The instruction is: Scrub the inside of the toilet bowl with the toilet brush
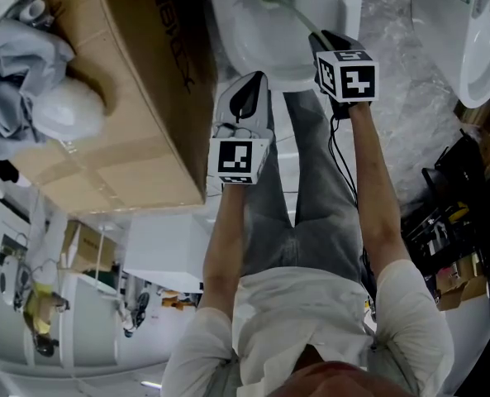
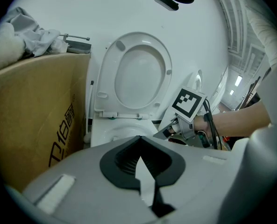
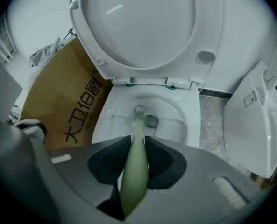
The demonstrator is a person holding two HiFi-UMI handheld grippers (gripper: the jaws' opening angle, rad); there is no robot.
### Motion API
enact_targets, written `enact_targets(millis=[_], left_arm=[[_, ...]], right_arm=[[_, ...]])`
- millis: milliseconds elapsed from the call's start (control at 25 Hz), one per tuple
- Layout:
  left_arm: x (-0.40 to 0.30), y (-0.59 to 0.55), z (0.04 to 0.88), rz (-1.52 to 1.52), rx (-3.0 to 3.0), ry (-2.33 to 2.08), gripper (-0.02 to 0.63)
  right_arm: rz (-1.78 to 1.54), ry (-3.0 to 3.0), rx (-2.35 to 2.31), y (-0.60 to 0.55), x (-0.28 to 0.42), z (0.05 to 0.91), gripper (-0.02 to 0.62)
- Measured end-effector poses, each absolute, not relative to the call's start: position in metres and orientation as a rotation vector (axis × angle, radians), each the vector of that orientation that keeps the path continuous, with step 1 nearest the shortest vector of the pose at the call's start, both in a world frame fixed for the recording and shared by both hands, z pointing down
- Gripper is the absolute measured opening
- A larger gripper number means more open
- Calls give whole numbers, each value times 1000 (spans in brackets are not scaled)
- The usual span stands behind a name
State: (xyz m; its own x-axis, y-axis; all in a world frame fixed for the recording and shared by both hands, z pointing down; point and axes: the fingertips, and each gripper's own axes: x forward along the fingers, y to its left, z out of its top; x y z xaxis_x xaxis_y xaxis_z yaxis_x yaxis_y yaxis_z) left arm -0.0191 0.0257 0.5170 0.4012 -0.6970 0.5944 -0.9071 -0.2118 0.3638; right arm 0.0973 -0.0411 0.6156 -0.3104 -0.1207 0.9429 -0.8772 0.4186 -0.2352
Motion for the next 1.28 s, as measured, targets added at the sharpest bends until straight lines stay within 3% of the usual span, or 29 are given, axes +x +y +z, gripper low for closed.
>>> enact_targets(millis=[800,1280], left_arm=[[-10,37,520,417,1999,-1338,17],[4,37,525,441,2015,-1303,17]], right_arm=[[1184,-1741,744,36,93,615,100],[1088,-1661,663,83,119,621,98]])
